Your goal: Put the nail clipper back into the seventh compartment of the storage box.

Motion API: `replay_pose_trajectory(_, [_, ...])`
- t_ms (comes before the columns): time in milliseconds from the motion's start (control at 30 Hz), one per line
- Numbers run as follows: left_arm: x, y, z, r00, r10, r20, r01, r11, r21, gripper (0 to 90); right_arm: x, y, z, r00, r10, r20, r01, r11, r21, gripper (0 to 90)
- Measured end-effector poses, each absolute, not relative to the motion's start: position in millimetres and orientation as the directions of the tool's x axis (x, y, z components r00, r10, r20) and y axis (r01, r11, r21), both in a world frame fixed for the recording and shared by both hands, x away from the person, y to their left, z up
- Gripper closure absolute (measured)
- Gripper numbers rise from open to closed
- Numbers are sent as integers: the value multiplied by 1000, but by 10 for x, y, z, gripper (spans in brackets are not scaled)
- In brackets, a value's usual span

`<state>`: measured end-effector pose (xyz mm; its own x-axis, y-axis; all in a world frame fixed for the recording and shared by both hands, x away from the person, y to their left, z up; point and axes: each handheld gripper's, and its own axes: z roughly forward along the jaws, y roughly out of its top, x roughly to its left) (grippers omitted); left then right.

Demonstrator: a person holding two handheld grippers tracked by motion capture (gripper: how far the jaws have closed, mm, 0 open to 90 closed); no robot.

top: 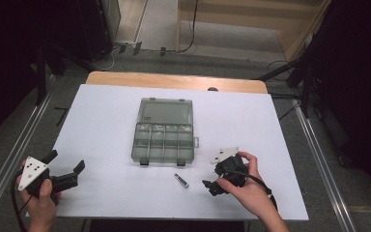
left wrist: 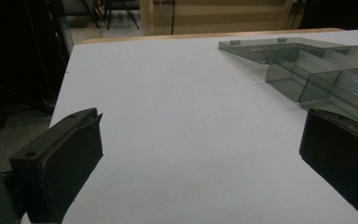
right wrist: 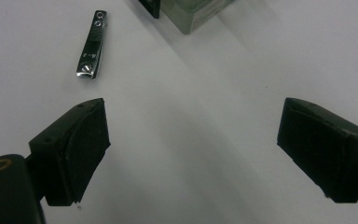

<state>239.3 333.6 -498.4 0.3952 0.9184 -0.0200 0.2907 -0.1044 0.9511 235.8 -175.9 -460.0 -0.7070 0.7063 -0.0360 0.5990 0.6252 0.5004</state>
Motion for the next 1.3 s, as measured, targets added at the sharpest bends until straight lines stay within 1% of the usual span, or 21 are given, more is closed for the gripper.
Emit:
replay_pose_trajectory(67, [2394,3335,-4984,395,918,-19,291,-106,951,0,2364,-1714,-4611,-712,702,-40,598,634,491,107])
replay_pose_trajectory(100, [2395,3333,-4984,394,919,-18,291,-107,951,0,2364,-1691,-4617,-716,697,-44,594,641,485,130])
replay_pose_trajectory(167, [2395,3331,-4984,394,919,-17,291,-107,951,0,2366,-1647,-4632,-729,682,-52,585,661,469,128])
replay_pose_trajectory(300, [2395,3328,-4984,394,919,-14,291,-111,950,0,2360,-1548,-4661,-742,669,-36,588,676,445,129])
replay_pose_trajectory(600, [2395,3326,-4984,395,919,-11,290,-113,951,0,2351,-1401,-4677,-744,668,4,602,667,438,131])
replay_pose_trajectory(767, [2393,3327,-4985,396,918,-13,287,-111,951,0,2340,-1302,-4713,-755,655,17,598,678,428,169])
replay_pose_trajectory(867, [2393,3328,-4985,397,918,-13,287,-111,952,0,2335,-1259,-4723,-754,656,18,596,673,438,228])
replay_pose_trajectory(900, [2393,3328,-4985,397,918,-13,286,-110,952,0,2338,-1241,-4723,-753,657,33,602,667,439,248])
replay_pose_trajectory(1000, [2393,3329,-4985,397,918,-13,286,-110,952,0,2343,-1208,-4721,-753,657,48,607,664,436,353])
replay_pose_trajectory(1067, [2393,3328,-4985,398,917,-13,286,-110,952,0,2342,-1184,-4721,-755,654,45,605,668,433,404])
replay_pose_trajectory(1133, [2392,3327,-4985,398,917,-13,286,-110,952,0,2343,-1158,-4722,-740,670,63,626,651,429,430])
replay_pose_trajectory(1200, [2392,3327,-4986,398,917,-13,286,-110,952,0,2351,-1141,-4721,-722,683,109,654,623,430,471])
replay_pose_trajectory(1300, [2392,3328,-4985,398,917,-13,286,-110,952,0,2349,-1108,-4725,-718,687,107,656,618,434,515])
